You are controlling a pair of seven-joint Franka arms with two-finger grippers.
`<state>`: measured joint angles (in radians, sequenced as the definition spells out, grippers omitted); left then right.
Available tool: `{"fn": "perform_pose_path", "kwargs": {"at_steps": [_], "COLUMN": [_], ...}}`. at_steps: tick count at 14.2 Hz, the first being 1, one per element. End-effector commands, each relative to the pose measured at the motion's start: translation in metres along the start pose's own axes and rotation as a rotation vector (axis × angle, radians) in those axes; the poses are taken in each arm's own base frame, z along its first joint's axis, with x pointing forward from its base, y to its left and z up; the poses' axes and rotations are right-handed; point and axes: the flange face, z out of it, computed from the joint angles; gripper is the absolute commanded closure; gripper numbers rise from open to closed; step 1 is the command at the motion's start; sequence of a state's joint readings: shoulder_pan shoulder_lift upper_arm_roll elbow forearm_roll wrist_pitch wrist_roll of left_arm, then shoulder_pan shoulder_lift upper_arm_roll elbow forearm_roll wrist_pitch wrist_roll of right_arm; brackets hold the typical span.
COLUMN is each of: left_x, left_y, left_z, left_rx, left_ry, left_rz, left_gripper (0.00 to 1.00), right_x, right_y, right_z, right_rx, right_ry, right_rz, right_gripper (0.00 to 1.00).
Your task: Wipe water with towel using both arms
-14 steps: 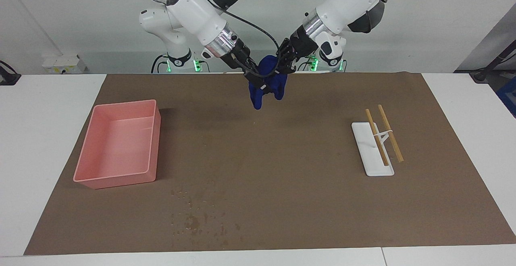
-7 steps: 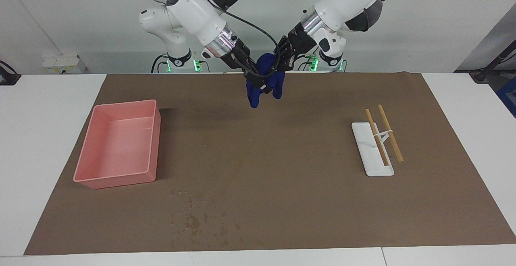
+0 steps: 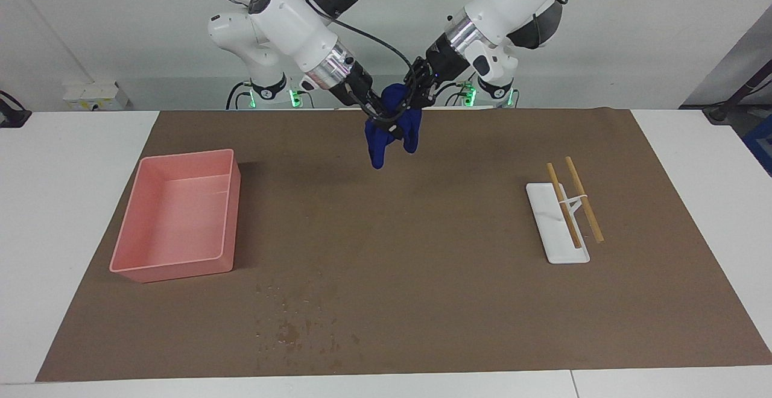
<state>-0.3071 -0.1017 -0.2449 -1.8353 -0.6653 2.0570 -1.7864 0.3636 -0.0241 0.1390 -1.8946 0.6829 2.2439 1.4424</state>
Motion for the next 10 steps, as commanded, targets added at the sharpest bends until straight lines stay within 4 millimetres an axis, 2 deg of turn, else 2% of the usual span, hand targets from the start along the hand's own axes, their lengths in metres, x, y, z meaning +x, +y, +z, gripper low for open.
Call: {"fn": "perform_pose_path", "kwargs": {"at_steps": [1,2,4,6,8,10], "left_x": [-0.010,-0.011,-0.009,-0.009,0.003,0.021], "left_y": [-0.011,-0.011,-0.008,-0.001,0.005,0.015], "left_z": [-0.001,0.000,-0.002,-0.008,-0.009,-0.019], "left_rx": [-0.008,-0.008,-0.018,-0.057,-0.070,-0.058], "left_ry": [-0.029,-0.025,-0.004,0.113,0.255,0.293], "left_rz": [0.005,-0.001,0.016,0.116,0.261,0.430], "left_gripper": [0.40,0.00,0.00,0.00,0.00,0.00], "right_x": [-0.005,-0.005,-0.004,-0.003,-0.002,0.008], "right_y": [-0.002,-0.001,-0.001,-0.001,0.004,0.008], "right_z": [-0.001,-0.001,-0.001,-0.001,-0.002,-0.005], "right_rx": [0.005,0.001,-0.005,-0.009,-0.053,-0.115], "right_ry": [-0.017,-0.017,-0.017,-0.014,-0.016,-0.024], "right_rz": [-0.021,-0.022,-0.023,-0.031,-0.084,-0.135], "right_gripper": [1.00,1.00,1.00,1.00,1.00,1.00]}}
